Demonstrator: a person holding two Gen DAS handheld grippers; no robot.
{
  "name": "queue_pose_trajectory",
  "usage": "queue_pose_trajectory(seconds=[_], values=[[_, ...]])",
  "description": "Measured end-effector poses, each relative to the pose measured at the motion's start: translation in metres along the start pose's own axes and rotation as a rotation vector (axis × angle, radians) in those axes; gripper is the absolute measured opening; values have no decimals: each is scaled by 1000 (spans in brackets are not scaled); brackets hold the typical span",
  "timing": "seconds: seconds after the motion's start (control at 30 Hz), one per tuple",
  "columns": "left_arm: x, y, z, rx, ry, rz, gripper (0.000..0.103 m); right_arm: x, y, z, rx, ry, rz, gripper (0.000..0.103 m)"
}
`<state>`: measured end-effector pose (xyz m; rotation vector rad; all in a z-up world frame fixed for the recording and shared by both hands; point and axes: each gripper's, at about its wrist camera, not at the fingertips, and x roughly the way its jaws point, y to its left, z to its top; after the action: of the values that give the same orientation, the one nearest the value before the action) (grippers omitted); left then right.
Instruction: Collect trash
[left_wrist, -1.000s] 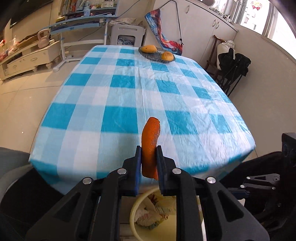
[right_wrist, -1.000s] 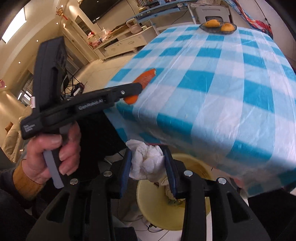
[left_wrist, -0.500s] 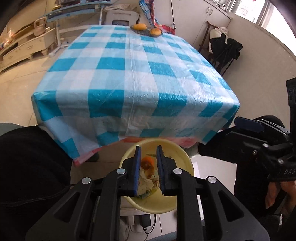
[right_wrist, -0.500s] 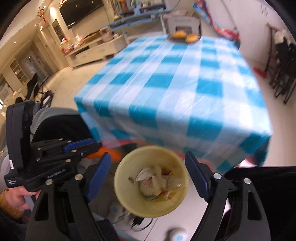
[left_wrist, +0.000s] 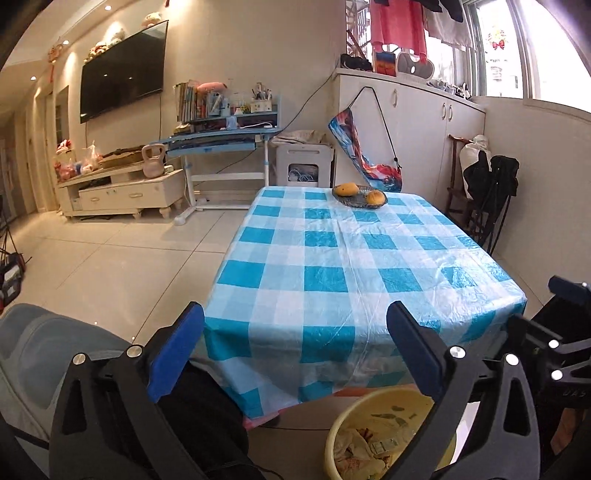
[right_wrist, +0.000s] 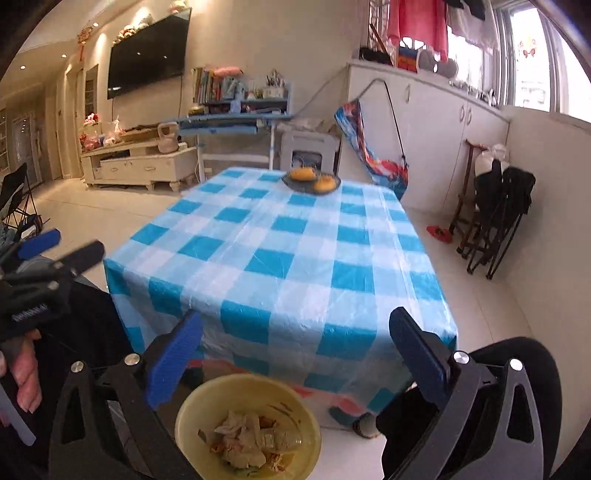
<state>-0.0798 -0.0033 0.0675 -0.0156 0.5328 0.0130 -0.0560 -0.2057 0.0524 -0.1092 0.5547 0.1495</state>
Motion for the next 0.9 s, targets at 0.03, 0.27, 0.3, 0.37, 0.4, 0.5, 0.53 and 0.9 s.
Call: queue_pose_trajectory(seconds=[0.03,0.27,0.3,0.37,0.4,0.5,0.53,0.9], values=[[2,0,1,-1,9,-8,95,-7,2,-2,-3,-30,-3,97],[3,2,2,-11,-10,-29,95,-13,8,6,-2,-154,-28,97],[4,3,3,-14,-14,-29,95,-13,9,8,-2,-168,-30,97],[5,4,6,-16,-25,-22,95,-10,12,13,5,-195,-30,97],[5,4,8,-16,-30,-19,95,-9,14,14,6,-205,-32,97],[8,6,4,-20,-29,-7,95,-2,22,11,-16,-203,-26,97],[10,7,2,-19,-24,-6,96,0,24,9,-27,-195,-24,97],[21,12,-7,-37,15,21,95,-1,28,2,-40,-164,-16,97]])
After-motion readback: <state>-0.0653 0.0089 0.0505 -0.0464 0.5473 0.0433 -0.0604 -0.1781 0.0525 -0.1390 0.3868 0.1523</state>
